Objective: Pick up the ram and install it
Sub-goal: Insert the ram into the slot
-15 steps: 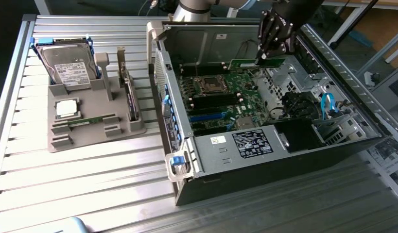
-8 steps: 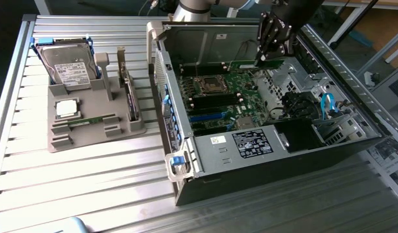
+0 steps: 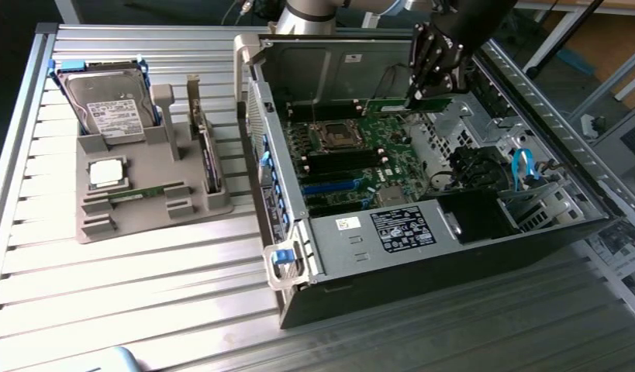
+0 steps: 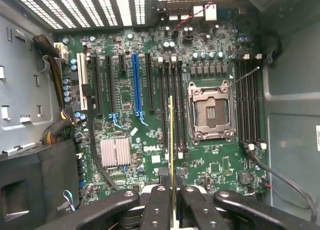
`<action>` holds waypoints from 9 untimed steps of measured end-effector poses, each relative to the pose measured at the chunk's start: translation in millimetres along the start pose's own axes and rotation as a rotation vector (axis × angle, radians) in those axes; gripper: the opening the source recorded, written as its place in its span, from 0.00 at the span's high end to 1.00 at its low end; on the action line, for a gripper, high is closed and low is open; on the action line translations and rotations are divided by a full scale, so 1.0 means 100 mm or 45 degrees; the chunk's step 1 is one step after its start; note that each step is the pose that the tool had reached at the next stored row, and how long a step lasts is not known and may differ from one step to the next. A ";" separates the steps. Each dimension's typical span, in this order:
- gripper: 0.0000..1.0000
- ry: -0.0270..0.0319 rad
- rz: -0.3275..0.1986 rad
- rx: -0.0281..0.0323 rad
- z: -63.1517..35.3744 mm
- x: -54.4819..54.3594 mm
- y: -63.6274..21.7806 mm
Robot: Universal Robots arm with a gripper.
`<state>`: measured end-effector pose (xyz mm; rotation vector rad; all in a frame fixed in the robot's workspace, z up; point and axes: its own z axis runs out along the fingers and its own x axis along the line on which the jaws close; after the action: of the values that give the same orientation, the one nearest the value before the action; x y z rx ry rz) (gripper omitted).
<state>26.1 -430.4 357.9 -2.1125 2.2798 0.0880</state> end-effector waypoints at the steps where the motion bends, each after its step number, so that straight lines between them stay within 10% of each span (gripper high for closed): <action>1: 0.86 0.0000 0.000 0.0000 0.005 0.00 0.000; 9: 0.86 0.0000 0.000 0.0000 0.050 0.00 -0.001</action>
<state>26.1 -430.3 352.9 -2.1125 2.2798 0.0880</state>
